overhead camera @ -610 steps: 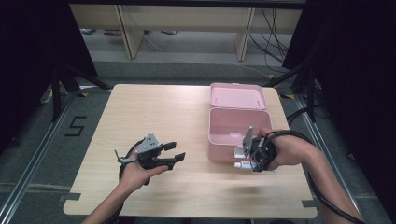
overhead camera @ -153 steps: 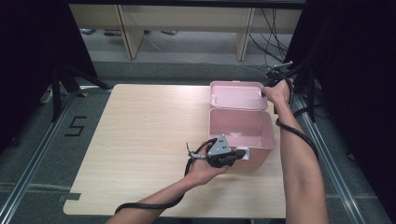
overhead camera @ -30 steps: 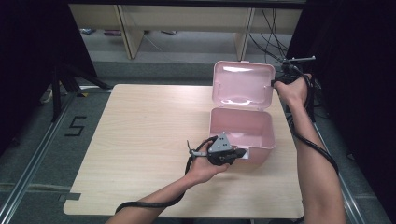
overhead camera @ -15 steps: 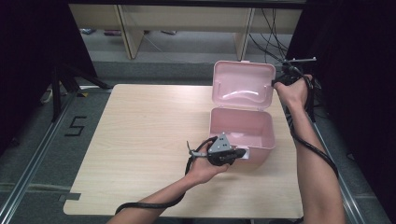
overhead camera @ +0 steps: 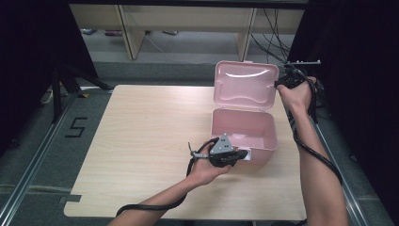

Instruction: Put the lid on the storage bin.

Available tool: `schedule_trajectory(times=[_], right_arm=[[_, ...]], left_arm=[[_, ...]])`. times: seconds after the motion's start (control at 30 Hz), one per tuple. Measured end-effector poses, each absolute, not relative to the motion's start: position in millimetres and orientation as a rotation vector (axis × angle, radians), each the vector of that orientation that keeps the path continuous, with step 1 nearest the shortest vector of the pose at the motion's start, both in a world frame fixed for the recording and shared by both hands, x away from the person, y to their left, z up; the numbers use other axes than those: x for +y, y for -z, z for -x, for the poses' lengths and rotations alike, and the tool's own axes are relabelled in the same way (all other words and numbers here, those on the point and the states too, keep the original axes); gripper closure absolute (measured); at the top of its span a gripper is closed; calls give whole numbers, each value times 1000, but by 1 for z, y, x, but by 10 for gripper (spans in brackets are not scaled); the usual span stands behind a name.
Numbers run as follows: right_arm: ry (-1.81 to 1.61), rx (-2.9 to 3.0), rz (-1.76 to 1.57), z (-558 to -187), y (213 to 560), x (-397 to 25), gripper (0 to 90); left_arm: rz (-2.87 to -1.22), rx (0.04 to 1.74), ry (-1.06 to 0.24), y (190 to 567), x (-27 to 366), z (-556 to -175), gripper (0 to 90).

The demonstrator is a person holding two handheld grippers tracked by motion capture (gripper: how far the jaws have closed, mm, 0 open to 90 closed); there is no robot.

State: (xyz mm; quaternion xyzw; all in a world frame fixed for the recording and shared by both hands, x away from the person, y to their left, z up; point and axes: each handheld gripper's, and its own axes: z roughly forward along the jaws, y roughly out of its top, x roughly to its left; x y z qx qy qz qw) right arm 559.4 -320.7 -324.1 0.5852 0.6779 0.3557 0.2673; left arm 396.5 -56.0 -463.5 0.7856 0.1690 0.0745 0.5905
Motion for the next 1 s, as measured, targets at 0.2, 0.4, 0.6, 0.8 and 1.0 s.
schedule_trajectory(times=[0.2, 0.4, 0.6, 0.8, 1.0], right_arm=[[-1001, 1787, -1644, -552, 323, -316, 897], [-988, 1796, -1577, -547, 323, -318, 896], [-1003, 1772, -1580, -541, 323, -316, 897], [-1011, 1764, -1541, -537, 324, -317, 896], [-1029, 1742, -1517, -531, 326, -316, 897]], left_arm=[[-1834, 401, -180, 463, -56, -396, 899], [-1836, 402, -179, 463, -56, -396, 899], [-1835, 403, -178, 463, -56, -396, 898], [-1834, 405, -178, 463, -56, -396, 898], [-1833, 406, -177, 463, -56, -396, 898]])
